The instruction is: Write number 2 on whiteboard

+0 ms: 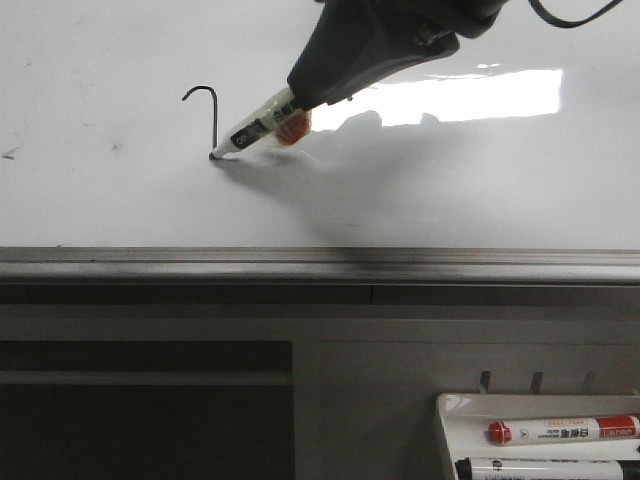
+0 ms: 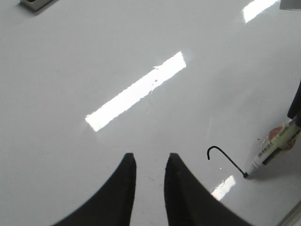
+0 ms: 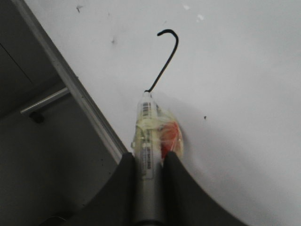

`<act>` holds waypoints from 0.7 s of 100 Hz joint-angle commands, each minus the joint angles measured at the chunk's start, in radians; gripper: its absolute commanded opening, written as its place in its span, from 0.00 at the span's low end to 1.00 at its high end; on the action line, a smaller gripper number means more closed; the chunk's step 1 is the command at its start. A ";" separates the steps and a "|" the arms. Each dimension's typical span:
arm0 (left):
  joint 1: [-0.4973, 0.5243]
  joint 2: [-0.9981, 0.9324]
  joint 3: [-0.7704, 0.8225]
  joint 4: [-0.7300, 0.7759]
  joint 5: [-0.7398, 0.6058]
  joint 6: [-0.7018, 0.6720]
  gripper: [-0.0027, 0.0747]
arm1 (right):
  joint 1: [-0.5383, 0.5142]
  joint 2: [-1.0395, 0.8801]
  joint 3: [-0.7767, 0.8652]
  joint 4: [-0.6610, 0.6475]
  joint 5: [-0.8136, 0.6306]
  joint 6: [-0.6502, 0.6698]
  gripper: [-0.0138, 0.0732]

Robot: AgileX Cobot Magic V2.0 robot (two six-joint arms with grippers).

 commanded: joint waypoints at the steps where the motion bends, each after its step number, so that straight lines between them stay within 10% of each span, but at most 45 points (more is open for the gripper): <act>1: 0.003 0.002 -0.037 -0.012 -0.078 -0.012 0.20 | 0.007 0.003 -0.020 -0.013 -0.070 0.004 0.10; 70: 0.003 0.002 -0.037 -0.010 -0.078 -0.012 0.20 | -0.090 -0.026 -0.009 -0.027 -0.022 0.004 0.10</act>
